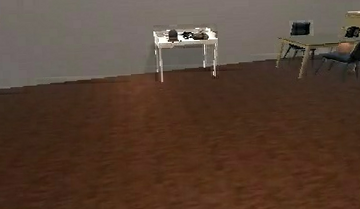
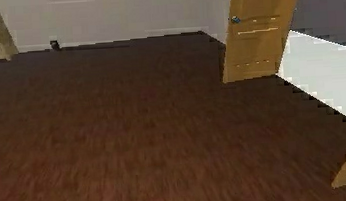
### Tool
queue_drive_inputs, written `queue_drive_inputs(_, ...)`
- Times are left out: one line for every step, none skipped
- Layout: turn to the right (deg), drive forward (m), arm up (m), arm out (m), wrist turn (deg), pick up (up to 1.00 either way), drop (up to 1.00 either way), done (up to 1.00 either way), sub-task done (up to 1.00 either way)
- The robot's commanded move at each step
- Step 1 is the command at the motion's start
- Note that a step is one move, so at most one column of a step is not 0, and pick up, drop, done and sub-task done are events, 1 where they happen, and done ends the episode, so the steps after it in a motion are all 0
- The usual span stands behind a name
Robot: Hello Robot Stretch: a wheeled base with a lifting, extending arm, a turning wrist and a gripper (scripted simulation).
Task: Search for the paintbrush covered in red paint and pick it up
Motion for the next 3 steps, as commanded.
queue_drive_inputs(0.0,1.0,0.0,0.0,0.0,0.0,0.0,0.0,0.0)
queue_drive_inputs(-3.0,0.0,0.0,0.0,0.0,0.0,0.0,0.0,0.0)
queue_drive_inputs(0.0,1.0,0.0,0.0,0.0,0.0,0.0,0.0,0.0)
